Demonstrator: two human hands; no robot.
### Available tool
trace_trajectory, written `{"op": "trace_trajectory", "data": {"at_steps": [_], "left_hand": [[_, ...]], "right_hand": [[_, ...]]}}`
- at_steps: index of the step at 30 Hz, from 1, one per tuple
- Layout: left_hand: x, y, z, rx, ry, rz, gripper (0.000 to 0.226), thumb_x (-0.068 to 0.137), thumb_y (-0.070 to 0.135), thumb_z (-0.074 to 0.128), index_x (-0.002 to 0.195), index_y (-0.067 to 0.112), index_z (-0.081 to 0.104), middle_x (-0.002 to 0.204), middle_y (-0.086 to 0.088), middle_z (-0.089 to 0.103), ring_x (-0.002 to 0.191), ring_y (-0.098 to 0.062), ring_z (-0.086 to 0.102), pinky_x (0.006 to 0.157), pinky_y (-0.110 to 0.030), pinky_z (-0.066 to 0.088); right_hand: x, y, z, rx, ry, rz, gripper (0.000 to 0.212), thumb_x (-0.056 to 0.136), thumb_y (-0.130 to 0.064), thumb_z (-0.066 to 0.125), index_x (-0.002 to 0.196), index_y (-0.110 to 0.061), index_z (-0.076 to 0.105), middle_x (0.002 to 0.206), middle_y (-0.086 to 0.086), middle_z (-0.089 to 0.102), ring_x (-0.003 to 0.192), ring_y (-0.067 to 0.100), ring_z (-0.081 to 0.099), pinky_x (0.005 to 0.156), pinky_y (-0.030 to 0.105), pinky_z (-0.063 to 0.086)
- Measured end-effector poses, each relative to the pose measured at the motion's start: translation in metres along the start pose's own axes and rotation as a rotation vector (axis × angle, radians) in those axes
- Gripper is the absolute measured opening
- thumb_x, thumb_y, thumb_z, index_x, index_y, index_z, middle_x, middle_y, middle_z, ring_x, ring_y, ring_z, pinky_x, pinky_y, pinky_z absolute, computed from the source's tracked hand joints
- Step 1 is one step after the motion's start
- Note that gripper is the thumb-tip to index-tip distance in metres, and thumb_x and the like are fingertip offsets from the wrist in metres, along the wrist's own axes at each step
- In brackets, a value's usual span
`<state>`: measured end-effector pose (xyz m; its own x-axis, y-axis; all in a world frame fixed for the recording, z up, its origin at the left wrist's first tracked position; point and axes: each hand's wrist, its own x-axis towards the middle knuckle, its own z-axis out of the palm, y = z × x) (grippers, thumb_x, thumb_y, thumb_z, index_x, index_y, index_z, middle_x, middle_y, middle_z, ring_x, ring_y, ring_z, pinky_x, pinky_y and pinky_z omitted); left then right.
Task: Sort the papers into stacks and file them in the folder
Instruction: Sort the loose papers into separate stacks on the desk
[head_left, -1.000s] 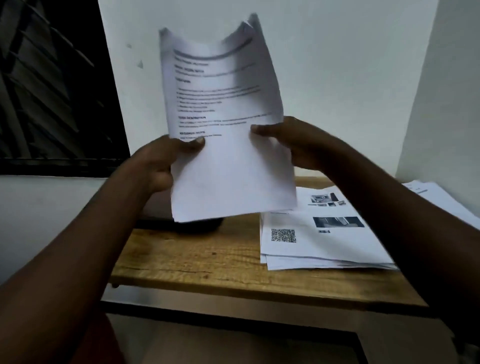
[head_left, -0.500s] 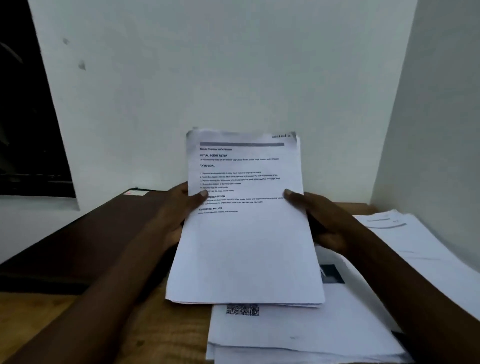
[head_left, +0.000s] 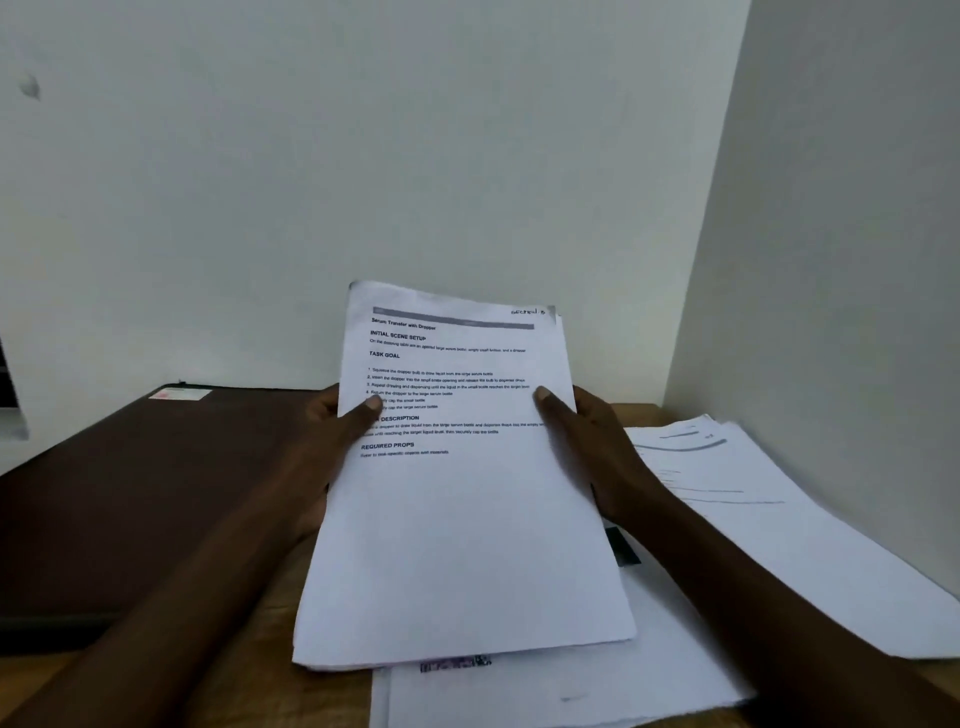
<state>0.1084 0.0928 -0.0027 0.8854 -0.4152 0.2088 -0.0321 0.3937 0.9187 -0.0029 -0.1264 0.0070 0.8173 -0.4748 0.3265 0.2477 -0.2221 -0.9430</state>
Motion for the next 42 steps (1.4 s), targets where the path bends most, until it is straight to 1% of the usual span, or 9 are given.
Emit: {"op": "trace_trajectory", "data": {"at_steps": [4,11,19,25,28,32,37,40,42], "left_hand": [[0.002,-0.004,-0.006,-0.086,-0.017,-0.026,0.034,0.092,0.008,0.057,0.125,0.001,0.059,0.116,-0.021,0.069,0.089,-0.029,0.072,0.072,-0.037,0.062],[0.004,-0.021,-0.015,-0.063,0.029,-0.070,0.032,0.095,0.009,0.055,0.126,0.003,0.060,0.119,-0.019,0.069,0.110,-0.042,0.065,0.093,-0.053,0.053],[-0.001,-0.023,-0.012,0.088,0.132,-0.019,0.011,0.097,0.008,0.055,0.104,0.008,0.064,0.087,-0.006,0.077,0.070,-0.017,0.074,0.056,-0.027,0.059],[-0.016,-0.013,-0.005,0.211,0.211,0.024,0.016,0.096,0.011,0.059,0.111,0.007,0.064,0.094,-0.005,0.075,0.077,-0.015,0.073,0.065,-0.026,0.060],[-0.017,-0.010,0.005,0.239,0.256,0.026,0.008,0.097,0.010,0.058,0.100,0.011,0.065,0.081,0.003,0.077,0.069,-0.007,0.073,0.057,-0.020,0.057],[-0.014,-0.014,0.003,0.212,0.223,0.006,0.018,0.095,0.011,0.059,0.112,0.006,0.065,0.103,-0.011,0.075,0.080,-0.018,0.074,0.063,-0.027,0.060],[-0.014,-0.013,-0.004,0.116,0.200,0.000,0.023,0.095,0.012,0.058,0.116,0.003,0.063,0.104,-0.015,0.074,0.081,-0.025,0.073,0.069,-0.035,0.063],[-0.016,-0.007,-0.005,0.037,0.154,-0.003,0.023,0.097,0.011,0.055,0.117,0.003,0.062,0.098,-0.012,0.076,0.077,-0.023,0.075,0.059,-0.032,0.061],[-0.016,-0.003,-0.007,-0.006,0.126,0.008,0.026,0.097,0.011,0.054,0.120,0.002,0.061,0.104,-0.015,0.074,0.081,-0.024,0.075,0.060,-0.032,0.061]], "right_hand": [[-0.002,-0.001,0.003,-0.077,-0.012,-0.042,0.023,0.097,-0.035,0.056,0.101,-0.017,0.070,0.094,-0.003,0.076,0.085,0.013,0.072,0.066,0.022,0.055],[0.004,0.001,0.009,-0.077,-0.017,-0.046,0.025,0.097,-0.035,0.055,0.100,-0.016,0.071,0.092,-0.003,0.076,0.082,0.012,0.072,0.066,0.022,0.055],[0.001,0.015,0.011,-0.044,-0.034,0.005,0.022,0.096,-0.034,0.058,0.104,-0.016,0.069,0.098,0.000,0.075,0.090,0.017,0.072,0.078,0.035,0.056],[0.004,0.023,0.014,-0.052,-0.069,-0.015,0.024,0.091,-0.038,0.060,0.105,-0.020,0.068,0.104,-0.002,0.073,0.097,0.019,0.069,0.089,0.041,0.054],[0.008,0.022,0.008,-0.070,-0.056,-0.059,0.019,0.096,-0.026,0.057,0.108,-0.013,0.066,0.103,-0.002,0.071,0.097,0.018,0.066,0.085,0.033,0.052],[0.012,0.024,0.004,-0.064,-0.021,-0.039,0.011,0.096,-0.022,0.057,0.103,-0.017,0.064,0.095,-0.009,0.067,0.088,0.011,0.064,0.068,0.014,0.045],[0.024,0.022,0.006,0.009,0.045,0.095,0.011,0.088,-0.032,0.066,0.096,-0.025,0.068,0.094,-0.002,0.073,0.091,0.023,0.069,0.079,0.040,0.057],[0.027,0.011,-0.001,0.099,-0.020,0.167,0.017,0.091,-0.026,0.062,0.106,-0.022,0.069,0.099,0.000,0.074,0.085,0.019,0.069,0.063,0.029,0.051],[0.025,-0.001,-0.006,0.150,-0.127,0.202,0.020,0.095,-0.020,0.057,0.110,-0.017,0.070,0.103,0.002,0.075,0.086,0.018,0.069,0.069,0.028,0.053]]}}
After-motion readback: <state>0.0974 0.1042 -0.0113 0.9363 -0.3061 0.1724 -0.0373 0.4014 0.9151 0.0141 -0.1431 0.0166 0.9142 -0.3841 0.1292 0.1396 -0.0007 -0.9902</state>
